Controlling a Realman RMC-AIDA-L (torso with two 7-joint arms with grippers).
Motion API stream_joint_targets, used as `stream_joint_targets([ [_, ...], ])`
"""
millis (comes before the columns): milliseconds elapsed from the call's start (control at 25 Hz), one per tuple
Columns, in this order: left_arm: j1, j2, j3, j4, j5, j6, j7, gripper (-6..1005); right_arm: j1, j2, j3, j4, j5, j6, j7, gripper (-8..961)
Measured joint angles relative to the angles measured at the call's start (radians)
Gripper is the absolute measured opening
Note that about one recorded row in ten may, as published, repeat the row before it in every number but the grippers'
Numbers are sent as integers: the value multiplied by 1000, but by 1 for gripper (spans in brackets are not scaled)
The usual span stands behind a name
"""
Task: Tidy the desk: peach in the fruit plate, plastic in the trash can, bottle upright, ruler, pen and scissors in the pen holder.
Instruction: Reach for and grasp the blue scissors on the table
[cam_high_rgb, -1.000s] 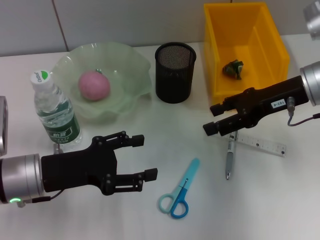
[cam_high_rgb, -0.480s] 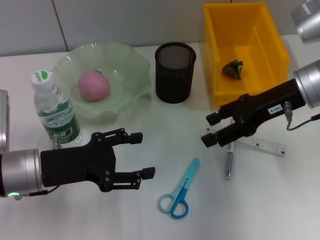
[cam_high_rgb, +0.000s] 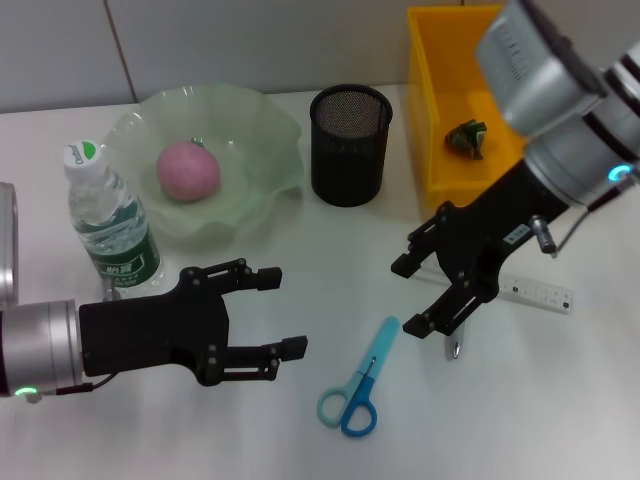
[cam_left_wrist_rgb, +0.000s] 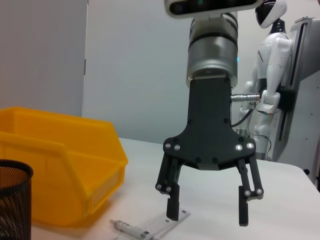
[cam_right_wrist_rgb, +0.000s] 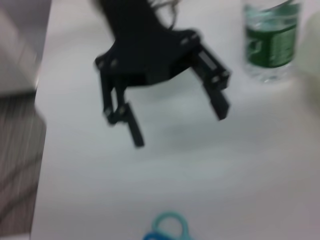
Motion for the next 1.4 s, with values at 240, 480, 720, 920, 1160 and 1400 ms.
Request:
stream_joint_targets([
  [240,32,2,-6,35,-2,0,-1,842,44,36,-108,-81,-91,-14,-136,791],
  [480,42,-3,0,46,-4,-15,1,841,103,66,-188,-89,-145,-25,-243,791],
  [720,43,2,1,54,-5,-12,-9,841,116,101,-253,-152,-208,-14,-329,792],
  [920,49,2,0,78,0,-16,-25,841,156,99,-289,-132,-183,4,-389,792],
  [1160,56,2,-2,94,-5,-12,-47,841,206,96,-360,-75,-158,20,-418,792],
  [1400,58,0,-2,95,-6,-13,-48,841,227,95,-462,-45,-156,67,-441,792],
])
